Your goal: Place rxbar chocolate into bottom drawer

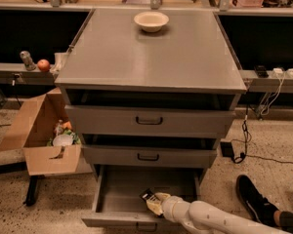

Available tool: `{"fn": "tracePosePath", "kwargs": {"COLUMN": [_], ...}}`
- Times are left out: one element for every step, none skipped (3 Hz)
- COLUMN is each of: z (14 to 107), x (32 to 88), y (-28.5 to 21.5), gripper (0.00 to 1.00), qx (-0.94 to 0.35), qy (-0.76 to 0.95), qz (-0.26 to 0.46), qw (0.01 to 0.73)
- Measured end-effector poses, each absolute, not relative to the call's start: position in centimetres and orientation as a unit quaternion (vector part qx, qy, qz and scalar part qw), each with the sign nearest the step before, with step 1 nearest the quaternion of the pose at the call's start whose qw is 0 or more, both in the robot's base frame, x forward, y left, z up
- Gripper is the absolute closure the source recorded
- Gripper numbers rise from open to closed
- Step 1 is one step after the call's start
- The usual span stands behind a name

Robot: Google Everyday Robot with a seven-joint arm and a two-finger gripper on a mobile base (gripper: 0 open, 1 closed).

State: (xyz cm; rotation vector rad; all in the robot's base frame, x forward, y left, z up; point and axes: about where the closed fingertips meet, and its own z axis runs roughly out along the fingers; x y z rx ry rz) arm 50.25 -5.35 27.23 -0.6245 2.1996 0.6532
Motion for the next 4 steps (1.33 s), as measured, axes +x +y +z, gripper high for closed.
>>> {"fn": "tracePosePath", "kwargs": {"z": [24.1,22.7,21.8,21.1], "x": [52.0,53.8,55.4,56.7], "y": [-7.7,-9.8,-11.2,-11.8], "gripper": [1.00,1.00,0.86,0.63], "qx": [-0.201,-0.177,-0.161,-0.153], "qy": [0.860,0.860,0.864,0.869], "qz": [0.263,0.260,0.254,0.250], "qw": [0.389,0.402,0.403,0.399]}}
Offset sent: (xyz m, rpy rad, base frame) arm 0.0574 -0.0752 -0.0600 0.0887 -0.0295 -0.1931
